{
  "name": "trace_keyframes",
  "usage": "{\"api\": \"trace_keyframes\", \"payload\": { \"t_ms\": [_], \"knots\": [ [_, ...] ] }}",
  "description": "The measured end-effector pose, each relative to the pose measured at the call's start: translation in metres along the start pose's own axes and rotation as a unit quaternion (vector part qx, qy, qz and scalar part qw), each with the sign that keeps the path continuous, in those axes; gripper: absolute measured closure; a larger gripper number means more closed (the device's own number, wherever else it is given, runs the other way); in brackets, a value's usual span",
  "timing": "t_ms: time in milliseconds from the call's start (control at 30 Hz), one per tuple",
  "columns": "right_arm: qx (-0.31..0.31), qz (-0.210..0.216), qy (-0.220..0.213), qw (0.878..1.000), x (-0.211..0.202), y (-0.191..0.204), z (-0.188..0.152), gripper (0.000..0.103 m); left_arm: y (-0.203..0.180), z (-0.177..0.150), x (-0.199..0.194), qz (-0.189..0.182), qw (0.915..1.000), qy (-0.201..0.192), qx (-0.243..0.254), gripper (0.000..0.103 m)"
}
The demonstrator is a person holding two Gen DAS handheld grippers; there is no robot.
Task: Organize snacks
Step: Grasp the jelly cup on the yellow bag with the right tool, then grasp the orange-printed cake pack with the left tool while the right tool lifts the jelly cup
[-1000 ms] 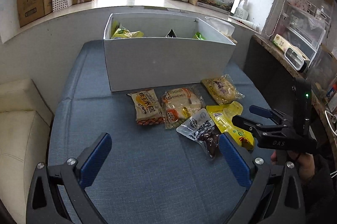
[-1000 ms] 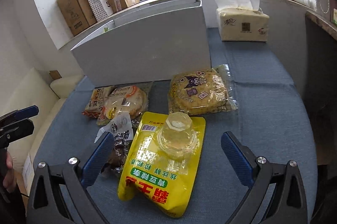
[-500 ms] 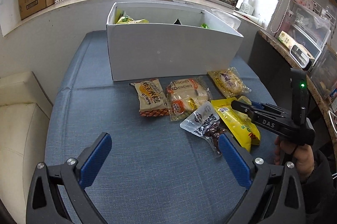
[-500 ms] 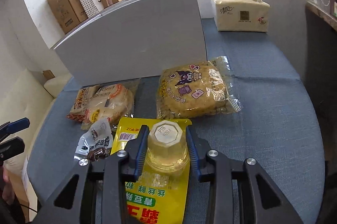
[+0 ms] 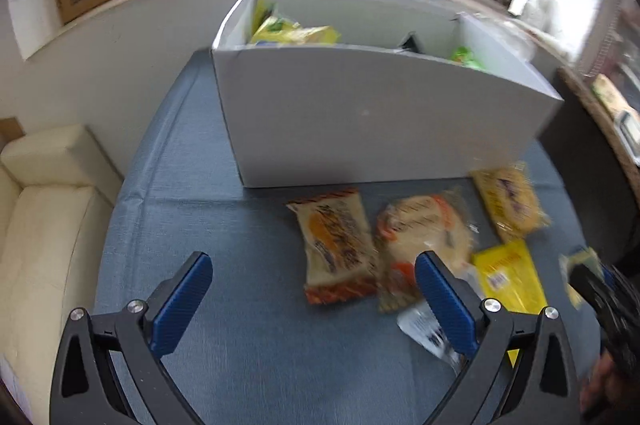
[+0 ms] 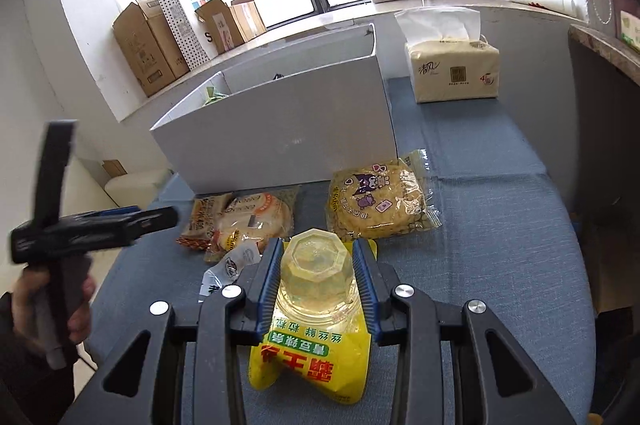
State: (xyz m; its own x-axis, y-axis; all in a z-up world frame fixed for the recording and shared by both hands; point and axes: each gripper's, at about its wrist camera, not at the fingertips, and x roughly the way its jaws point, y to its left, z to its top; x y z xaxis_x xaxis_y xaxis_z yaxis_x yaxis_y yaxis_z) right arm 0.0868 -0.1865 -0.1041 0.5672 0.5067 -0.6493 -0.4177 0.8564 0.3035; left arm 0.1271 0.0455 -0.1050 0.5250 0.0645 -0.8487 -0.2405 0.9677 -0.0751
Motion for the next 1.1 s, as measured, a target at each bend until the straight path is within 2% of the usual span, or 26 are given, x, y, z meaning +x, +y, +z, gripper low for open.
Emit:
{"api": "trace_keyframes", "payload": {
  "t_ms": [67,167,300,367,433,467,500,567,733,1033,1067,1100],
  "knots": [
    [0.002,0.0,-0.004,1.0,-0.003,0.0,0.0,0.064,-0.003,0.008,0.016,0.008,0.9999,0.008,-0.003,0.0],
    [0.005,-0.001,-0.004,1.0,-0.004,-0.003,0.0,0.064,-0.014,0.012,0.035,0.059,0.9977,0.012,0.031,0.0],
    [0.014,-0.001,-0.004,1.0,-0.005,-0.008,-0.002,0.064,-0.014,0.011,0.054,0.066,0.9969,0.034,0.027,0.005],
    [0.018,-0.001,-0.003,1.0,-0.005,-0.01,-0.003,0.064,-0.011,0.01,0.054,0.055,0.9979,0.027,0.019,0.007],
    [0.022,0.001,-0.001,1.0,-0.005,-0.01,-0.004,0.064,-0.013,0.007,0.05,0.03,0.999,0.025,0.02,0.022],
    [0.022,0.002,0.0,1.0,-0.005,-0.01,-0.005,0.064,-0.017,0.006,0.045,0.03,0.9989,0.018,0.031,0.044],
    [0.021,0.002,0.0,1.0,-0.005,-0.009,-0.005,0.064,-0.02,0.004,0.042,0.026,0.9988,0.017,0.038,0.052],
    [0.019,0.003,0.001,1.0,-0.004,-0.007,-0.006,0.064,-0.023,0.002,0.039,0.022,0.9986,0.021,0.044,0.054],
    [0.017,0.004,-0.001,1.0,-0.006,-0.004,-0.007,0.064,-0.016,-0.005,0.021,-0.017,0.9993,0.016,0.029,0.055],
    [0.01,0.018,-0.01,1.0,-0.012,0.005,0.001,0.065,-0.001,-0.019,-0.08,-0.06,0.9975,-0.038,0.008,0.056],
    [0.008,0.02,-0.013,1.0,-0.014,0.007,0.003,0.068,-0.003,-0.018,-0.09,-0.06,0.997,-0.047,0.009,0.055],
    [0.006,0.023,-0.016,1.0,-0.017,0.008,0.006,0.076,0.001,-0.022,-0.097,-0.062,0.9965,-0.055,0.008,0.055]
  ]
}}
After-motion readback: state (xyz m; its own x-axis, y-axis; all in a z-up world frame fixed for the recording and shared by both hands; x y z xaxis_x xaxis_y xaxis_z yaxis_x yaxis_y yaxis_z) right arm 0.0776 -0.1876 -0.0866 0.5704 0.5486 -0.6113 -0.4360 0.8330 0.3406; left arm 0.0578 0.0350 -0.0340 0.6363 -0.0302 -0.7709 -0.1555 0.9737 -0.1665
